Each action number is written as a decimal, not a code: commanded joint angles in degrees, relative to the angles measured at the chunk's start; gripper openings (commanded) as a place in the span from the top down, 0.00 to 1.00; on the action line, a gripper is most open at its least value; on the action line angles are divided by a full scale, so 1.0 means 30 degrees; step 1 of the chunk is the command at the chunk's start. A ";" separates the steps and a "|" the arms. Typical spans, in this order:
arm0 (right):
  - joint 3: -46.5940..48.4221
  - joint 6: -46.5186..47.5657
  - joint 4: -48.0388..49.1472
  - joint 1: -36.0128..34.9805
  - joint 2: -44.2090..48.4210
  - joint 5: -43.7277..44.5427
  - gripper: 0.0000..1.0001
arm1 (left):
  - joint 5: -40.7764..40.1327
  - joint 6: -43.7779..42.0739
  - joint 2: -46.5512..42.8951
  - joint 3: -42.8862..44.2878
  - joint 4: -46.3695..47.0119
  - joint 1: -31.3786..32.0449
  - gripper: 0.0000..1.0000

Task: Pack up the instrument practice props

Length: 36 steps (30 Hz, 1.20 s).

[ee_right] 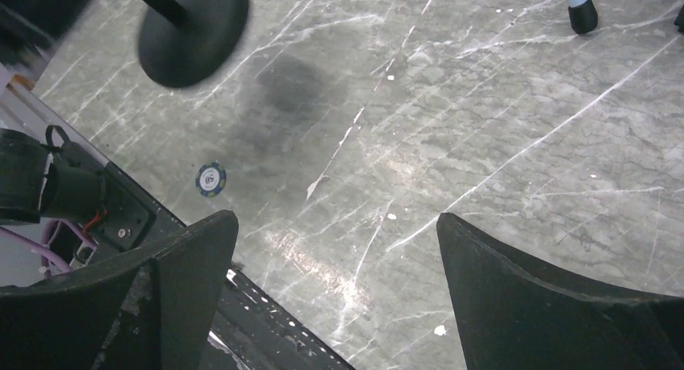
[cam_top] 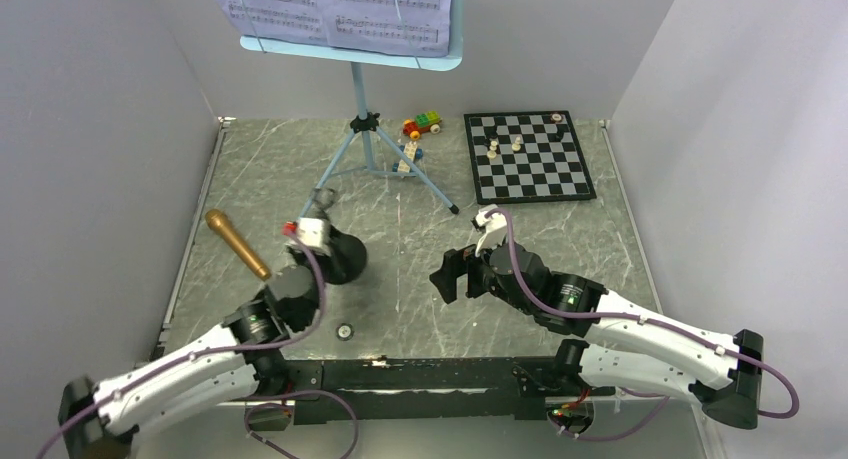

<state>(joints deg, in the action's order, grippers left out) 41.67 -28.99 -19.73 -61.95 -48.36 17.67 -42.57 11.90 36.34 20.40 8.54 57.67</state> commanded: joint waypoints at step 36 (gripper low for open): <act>0.0113 0.1340 0.2515 0.0115 -0.0825 -0.1327 0.01 | 0.8817 -0.0829 1.5157 0.9693 0.7664 -2.1713 1.00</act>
<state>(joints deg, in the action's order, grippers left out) 41.41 -25.91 -15.35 -61.89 -50.22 14.35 -17.28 13.08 81.47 44.45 17.06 -7.18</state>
